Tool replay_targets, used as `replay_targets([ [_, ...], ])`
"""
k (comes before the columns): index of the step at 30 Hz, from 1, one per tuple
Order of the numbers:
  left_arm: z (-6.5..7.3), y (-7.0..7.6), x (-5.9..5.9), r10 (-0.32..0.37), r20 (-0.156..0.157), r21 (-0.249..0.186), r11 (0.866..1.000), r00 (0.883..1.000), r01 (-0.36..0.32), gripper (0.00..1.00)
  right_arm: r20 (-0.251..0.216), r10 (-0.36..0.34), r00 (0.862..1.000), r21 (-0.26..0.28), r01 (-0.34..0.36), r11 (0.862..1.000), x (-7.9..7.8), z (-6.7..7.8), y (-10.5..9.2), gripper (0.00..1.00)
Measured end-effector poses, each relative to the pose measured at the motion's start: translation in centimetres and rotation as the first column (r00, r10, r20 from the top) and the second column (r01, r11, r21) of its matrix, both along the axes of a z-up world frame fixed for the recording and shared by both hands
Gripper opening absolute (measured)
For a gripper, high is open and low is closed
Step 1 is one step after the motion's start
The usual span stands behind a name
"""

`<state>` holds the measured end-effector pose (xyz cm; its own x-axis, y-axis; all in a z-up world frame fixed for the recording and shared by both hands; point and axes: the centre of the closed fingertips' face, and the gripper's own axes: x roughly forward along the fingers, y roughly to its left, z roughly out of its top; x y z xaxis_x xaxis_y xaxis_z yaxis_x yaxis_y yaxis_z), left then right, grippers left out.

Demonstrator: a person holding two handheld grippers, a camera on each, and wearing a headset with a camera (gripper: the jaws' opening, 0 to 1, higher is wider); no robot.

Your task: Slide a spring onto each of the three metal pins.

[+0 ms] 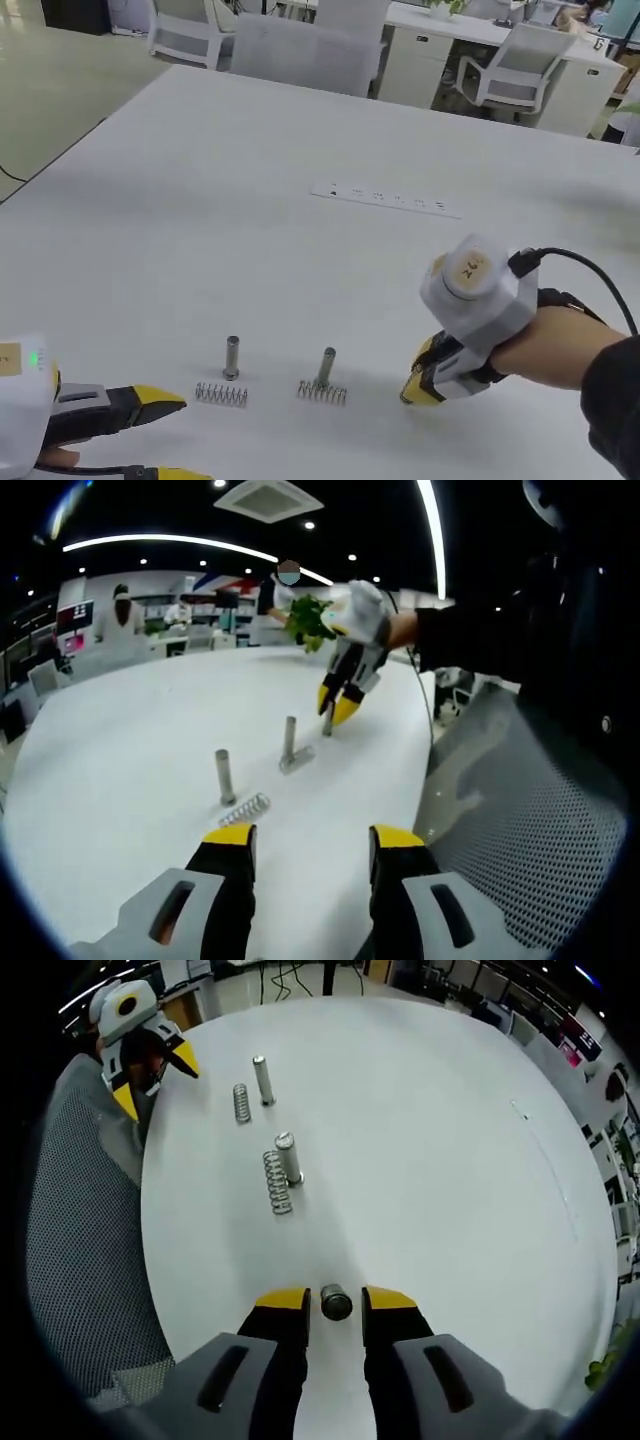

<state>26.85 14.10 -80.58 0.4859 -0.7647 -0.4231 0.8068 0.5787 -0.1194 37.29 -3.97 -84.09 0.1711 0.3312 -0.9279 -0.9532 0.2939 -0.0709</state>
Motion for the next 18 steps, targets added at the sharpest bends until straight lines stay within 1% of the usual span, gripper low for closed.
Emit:
replay_targets([
  [5,0.0,0.0,0.0,-0.002,0.0,0.001,1.0,1.0,0.002,0.39,0.026,0.018,0.999,-0.004,-0.018,1.0,-0.1,0.7,0.4,0.21],
  [9,0.0,-0.1,0.0,-0.004,0.001,0.002,1.0,1.0,0.004,0.39,0.045,0.04,0.998,0.003,-0.04,0.999,-0.1,1.4,1.2,0.21],
  [15,0.1,0.0,0.0,-0.006,0.004,0.001,1.0,1.0,0.006,0.39,0.049,0.072,0.996,0.02,-0.073,0.997,-0.5,2.1,2.6,0.21],
  [18,0.1,0.0,0.0,-0.005,0.006,0.001,1.0,1.0,0.005,0.39,0.052,0.085,0.995,0.018,-0.086,0.996,-0.7,2.0,3.1,0.22],
])
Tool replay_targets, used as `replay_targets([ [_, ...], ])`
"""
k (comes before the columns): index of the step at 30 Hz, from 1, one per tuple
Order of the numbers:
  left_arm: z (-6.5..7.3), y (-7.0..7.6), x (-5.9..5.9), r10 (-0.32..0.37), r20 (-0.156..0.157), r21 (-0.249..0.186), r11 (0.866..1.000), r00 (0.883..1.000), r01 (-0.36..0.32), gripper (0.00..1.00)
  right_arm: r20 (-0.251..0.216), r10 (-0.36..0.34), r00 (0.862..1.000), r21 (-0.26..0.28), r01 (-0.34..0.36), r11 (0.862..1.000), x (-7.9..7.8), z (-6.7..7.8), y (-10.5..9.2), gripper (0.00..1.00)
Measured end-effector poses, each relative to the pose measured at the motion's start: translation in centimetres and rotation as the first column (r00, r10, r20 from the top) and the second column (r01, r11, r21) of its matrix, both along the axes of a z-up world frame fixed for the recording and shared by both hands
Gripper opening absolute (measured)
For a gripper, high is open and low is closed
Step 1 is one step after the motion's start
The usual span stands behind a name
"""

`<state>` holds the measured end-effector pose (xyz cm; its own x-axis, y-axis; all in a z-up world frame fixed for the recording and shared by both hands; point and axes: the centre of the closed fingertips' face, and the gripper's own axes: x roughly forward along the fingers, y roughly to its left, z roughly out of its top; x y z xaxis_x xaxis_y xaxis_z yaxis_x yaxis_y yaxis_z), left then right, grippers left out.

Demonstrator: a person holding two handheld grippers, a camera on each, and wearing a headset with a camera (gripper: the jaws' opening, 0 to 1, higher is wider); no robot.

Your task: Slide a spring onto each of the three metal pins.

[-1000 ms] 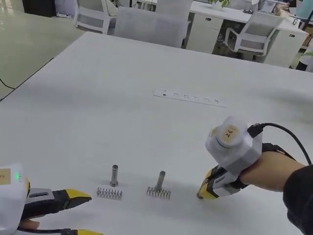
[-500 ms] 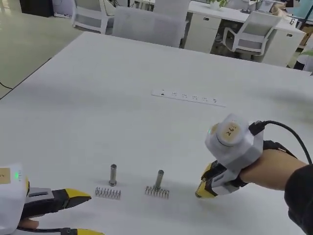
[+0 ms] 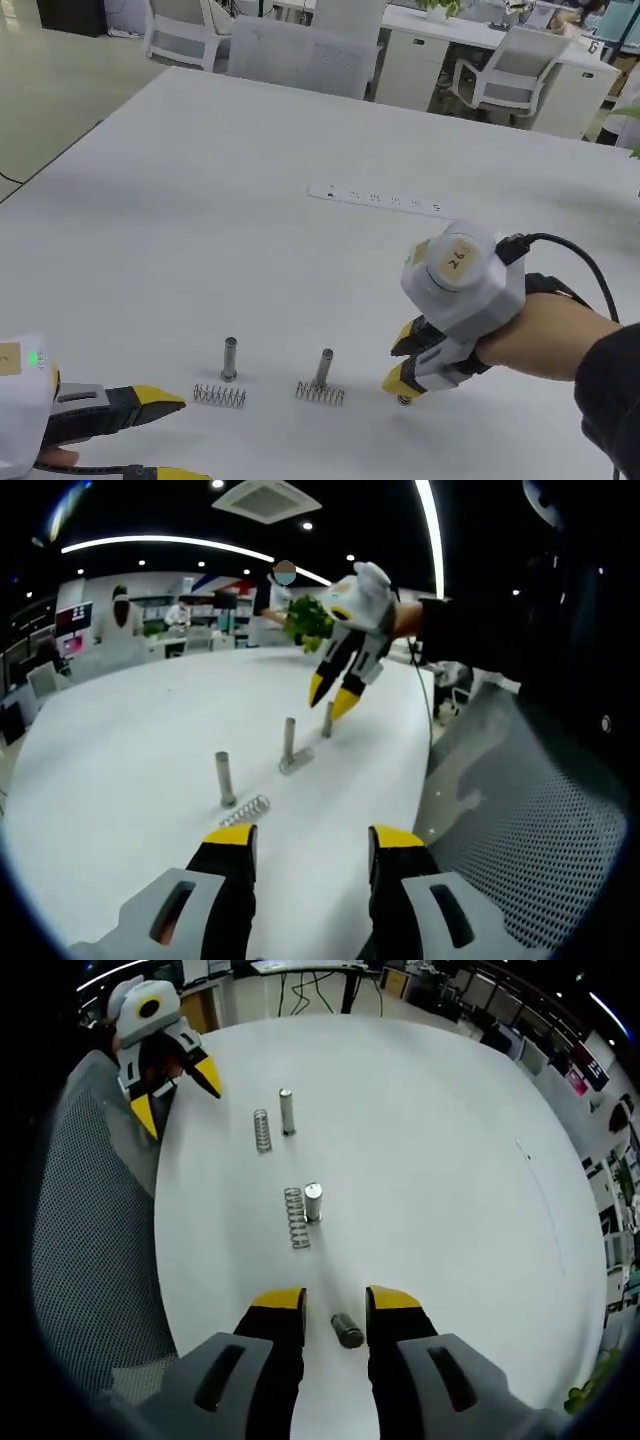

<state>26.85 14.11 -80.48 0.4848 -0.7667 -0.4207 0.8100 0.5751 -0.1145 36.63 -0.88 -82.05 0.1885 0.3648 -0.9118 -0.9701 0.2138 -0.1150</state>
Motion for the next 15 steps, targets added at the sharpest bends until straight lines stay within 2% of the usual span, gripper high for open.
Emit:
replay_targets([
  [15,0.0,0.1,-0.2,0.001,0.0,0.003,1.0,1.0,-0.001,0.38,-0.038,0.089,0.995,-0.006,-0.089,0.996,-1.4,-1.6,3.3,0.18],
])
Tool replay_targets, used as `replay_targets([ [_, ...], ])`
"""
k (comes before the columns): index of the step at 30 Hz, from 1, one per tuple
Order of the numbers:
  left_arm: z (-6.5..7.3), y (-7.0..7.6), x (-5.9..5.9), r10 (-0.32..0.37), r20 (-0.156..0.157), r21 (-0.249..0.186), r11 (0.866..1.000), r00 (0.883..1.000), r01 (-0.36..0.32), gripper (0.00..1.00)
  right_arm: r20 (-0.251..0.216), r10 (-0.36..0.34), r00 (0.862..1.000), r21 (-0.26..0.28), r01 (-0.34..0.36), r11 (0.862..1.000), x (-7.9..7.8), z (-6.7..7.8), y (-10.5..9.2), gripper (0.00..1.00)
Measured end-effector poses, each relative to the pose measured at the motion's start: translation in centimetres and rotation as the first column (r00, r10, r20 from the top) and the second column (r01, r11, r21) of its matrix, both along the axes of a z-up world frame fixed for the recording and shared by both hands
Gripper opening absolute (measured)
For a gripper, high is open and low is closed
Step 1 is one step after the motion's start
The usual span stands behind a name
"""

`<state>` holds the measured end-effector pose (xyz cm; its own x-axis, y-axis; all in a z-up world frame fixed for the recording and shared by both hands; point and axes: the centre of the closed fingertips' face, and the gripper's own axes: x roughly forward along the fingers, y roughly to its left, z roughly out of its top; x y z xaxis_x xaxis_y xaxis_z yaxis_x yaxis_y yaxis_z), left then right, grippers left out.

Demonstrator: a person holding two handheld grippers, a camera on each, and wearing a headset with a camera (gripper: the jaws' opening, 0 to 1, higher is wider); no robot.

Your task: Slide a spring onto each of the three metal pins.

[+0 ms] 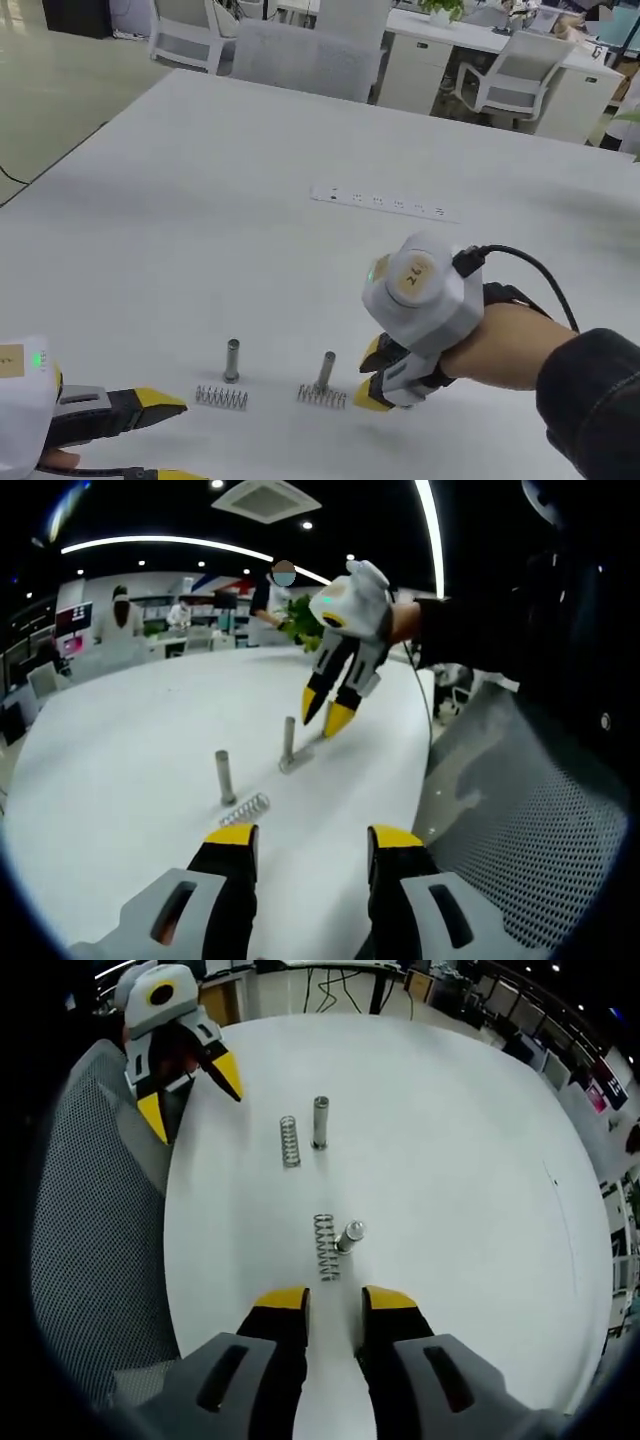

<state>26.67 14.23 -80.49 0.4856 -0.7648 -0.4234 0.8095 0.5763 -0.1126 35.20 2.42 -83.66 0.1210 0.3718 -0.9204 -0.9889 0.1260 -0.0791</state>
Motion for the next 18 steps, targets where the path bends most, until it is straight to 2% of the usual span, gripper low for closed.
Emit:
replay_targets([
  [10,-0.2,0.1,-0.1,-0.002,-0.004,0.003,1.0,1.0,0.002,0.37,-0.024,0.023,0.999,-0.007,-0.024,1.0,-0.2,-1.4,1.3,0.16],
  [18,-0.3,0.3,-0.2,0.0,-0.008,0.007,1.0,1.0,0.0,0.36,-0.038,0.027,0.999,-0.019,-0.027,0.999,-0.1,-2.3,1.5,0.14],
])
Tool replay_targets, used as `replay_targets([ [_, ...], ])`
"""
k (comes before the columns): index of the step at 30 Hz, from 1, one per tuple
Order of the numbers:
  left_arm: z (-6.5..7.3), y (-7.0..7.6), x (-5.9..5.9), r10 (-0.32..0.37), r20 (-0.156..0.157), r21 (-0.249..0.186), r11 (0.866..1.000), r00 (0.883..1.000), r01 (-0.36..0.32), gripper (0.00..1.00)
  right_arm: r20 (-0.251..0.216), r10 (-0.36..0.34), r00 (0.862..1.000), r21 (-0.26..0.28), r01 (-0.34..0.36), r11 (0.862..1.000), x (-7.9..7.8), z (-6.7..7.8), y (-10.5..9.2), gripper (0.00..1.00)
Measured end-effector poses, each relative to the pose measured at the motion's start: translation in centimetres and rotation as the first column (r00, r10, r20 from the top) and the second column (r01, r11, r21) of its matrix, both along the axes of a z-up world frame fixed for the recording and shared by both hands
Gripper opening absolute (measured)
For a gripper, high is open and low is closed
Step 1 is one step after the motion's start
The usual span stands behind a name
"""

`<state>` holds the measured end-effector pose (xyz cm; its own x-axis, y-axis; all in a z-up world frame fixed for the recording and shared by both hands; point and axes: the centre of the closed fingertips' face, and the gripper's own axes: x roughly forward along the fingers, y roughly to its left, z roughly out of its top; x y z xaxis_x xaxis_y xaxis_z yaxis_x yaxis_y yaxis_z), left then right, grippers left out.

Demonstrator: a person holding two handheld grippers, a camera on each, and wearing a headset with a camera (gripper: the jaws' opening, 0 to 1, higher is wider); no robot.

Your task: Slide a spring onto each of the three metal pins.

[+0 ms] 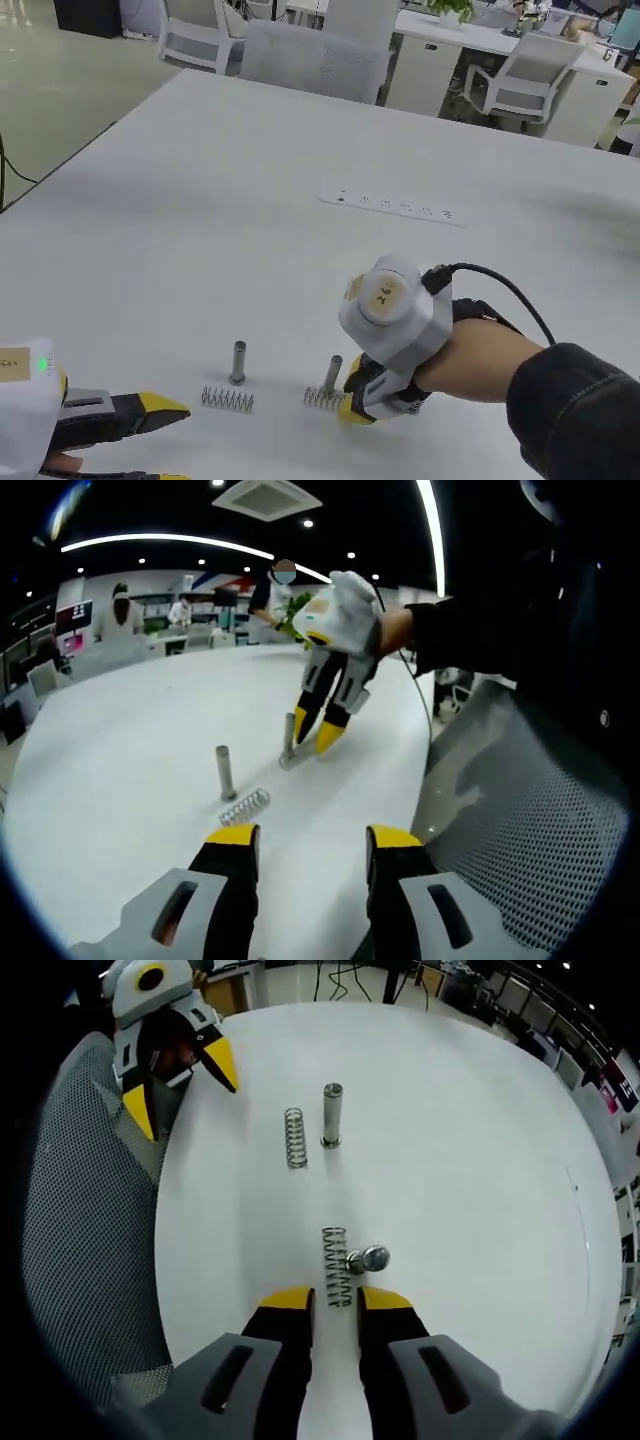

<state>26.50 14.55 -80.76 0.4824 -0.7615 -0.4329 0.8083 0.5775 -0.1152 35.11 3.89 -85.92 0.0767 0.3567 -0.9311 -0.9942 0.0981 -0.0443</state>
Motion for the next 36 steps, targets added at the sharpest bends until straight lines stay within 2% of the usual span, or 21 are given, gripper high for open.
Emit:
replay_targets([
  [10,-0.1,0.1,0.0,0.0,-0.002,0.004,1.0,1.0,0.0,0.36,-0.012,0.005,1.0,-0.015,-0.005,1.0,0.1,-0.9,0.1,0.12],
  [15,-0.1,0.1,0.0,0.003,-0.002,0.003,1.0,1.0,-0.003,0.36,-0.02,0.002,1.0,-0.011,-0.002,1.0,0.0,-0.9,0.1,0.08],
  [22,-0.1,0.0,0.1,-0.001,-0.001,0.003,1.0,1.0,0.001,0.36,-0.021,0.0,1.0,-0.013,0.0,1.0,-0.1,-0.9,0.0,0.08],
  [31,0.1,-0.3,0.2,-0.016,0.004,0.005,1.0,1.0,0.016,0.35,-0.028,0.006,1.0,-0.017,-0.007,1.0,-1.4,-0.1,-0.4,0.08],
  [36,0.4,-0.8,0.2,-0.038,0.009,0.004,0.999,0.999,0.038,0.35,-0.022,0.027,0.999,-0.013,-0.028,1.0,-2.4,0.9,-0.2,0.08],
])
